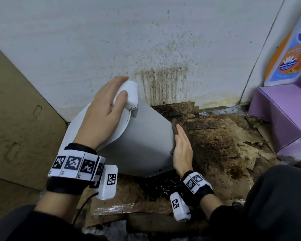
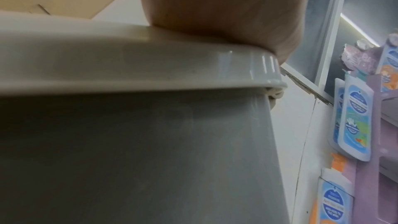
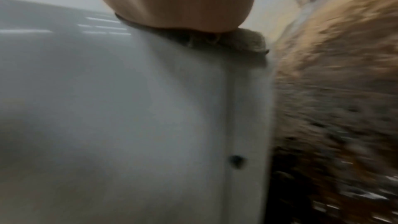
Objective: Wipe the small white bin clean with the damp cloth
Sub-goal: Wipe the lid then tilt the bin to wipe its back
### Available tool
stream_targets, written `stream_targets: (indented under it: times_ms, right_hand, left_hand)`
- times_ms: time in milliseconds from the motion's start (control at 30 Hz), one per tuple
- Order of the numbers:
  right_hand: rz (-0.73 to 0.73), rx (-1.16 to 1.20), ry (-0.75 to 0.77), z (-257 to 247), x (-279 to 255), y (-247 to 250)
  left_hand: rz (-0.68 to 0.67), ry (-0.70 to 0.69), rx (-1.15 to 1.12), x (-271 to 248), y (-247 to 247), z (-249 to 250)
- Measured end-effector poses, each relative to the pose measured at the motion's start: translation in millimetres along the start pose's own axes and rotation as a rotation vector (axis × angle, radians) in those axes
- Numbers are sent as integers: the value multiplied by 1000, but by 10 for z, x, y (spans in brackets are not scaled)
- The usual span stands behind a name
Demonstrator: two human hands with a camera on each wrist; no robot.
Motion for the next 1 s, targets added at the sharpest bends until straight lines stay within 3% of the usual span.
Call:
stream_targets:
  times_ms: [267,367,500,667,800,867,1000]
  right_hand:
    - [-165,101,278,-1174,-159,-170]
    - [-200,75,387,-1209,-171,-182]
    - [-88,-36,525,-886,-99,-115]
    - [-52,-46,345,-187,-16,23]
    - [-64,-65,53,300,8,135]
    - [-76,-64,-39,374,25,150]
    - [-73,-46,-70,322,54,122]
  left_hand:
    - [-14,-33,1,16,-33,7]
    - [-5,-21,-9,5,-1,-18]
    - [-9,-18,-28,-9,-7,-7]
    - [-4,8,-58,-13,20,-20]
    - [7,27,-78,-32,38,-24]
    - [1,21,-73,-28,30,-12]
    - [3,13,-50,-2,22,-15]
Point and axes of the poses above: each hand's wrist, its own x-axis towards the middle knuckle, its own y-axis out of the back of the hand, z = x × y, the point moved 1 cm from there along x, towards the middle knuckle, and after that the axes turned 8 degrees about -x, right-handed, at the moved point
